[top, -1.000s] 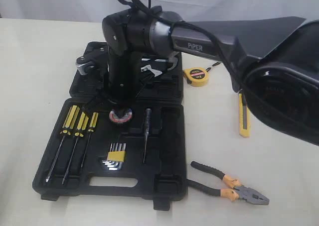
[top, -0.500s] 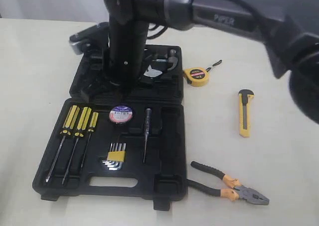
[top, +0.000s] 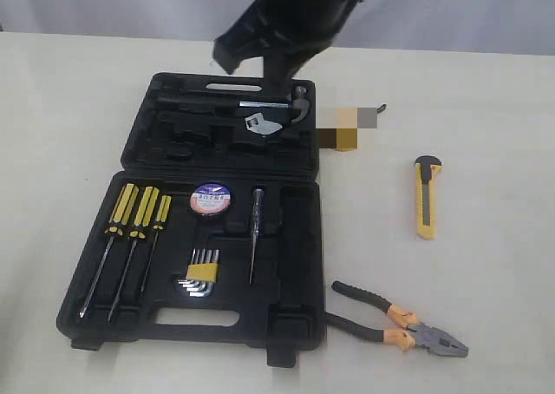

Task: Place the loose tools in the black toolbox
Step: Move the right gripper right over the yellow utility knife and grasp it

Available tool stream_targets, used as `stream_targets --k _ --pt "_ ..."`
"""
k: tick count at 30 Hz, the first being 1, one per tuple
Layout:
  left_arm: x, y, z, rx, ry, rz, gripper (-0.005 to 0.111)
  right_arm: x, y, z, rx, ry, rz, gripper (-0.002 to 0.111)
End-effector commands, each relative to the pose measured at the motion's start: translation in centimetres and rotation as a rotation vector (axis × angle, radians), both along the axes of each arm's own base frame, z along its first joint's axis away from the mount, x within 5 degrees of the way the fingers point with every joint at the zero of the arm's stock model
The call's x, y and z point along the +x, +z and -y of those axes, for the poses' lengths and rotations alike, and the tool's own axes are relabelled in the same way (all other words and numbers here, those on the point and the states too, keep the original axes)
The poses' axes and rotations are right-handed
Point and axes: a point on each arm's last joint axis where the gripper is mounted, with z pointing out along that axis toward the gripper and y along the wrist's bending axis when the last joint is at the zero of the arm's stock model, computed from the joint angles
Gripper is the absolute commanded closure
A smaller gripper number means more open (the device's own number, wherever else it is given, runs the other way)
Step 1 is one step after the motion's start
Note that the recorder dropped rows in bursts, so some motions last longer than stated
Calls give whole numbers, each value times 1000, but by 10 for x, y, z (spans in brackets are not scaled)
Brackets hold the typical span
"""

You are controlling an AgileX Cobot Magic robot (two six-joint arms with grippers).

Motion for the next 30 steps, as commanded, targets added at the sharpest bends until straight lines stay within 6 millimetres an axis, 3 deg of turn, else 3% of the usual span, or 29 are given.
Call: stream_targets --k 1,7,11,17,21,24,28,30 --pt "0 1 0 2 -6 1 107 -19 -2 50 -74 -108 -32 109" --pt "0 1 0 2 -6 1 107 -39 -33 120 -85 -347 -111 109" --pt "0 1 0 2 -6 1 107 -40 -55 144 -81 -465 -148 109" --pt "0 1 0 2 -6 1 107 -29 -80 151 -57 -538 -137 109" --pt "0 1 0 2 -6 1 107 -10 -113 149 -80 -550 -151 108" --pt "0 1 0 2 -6 1 107 8 -143 155 -130 -665 -117 108" --pt "0 1 0 2 -6 1 107 16 -158 158 -170 -682 -88 108" --pt "0 1 0 2 -6 1 107 17 -162 157 -165 -689 -91 101"
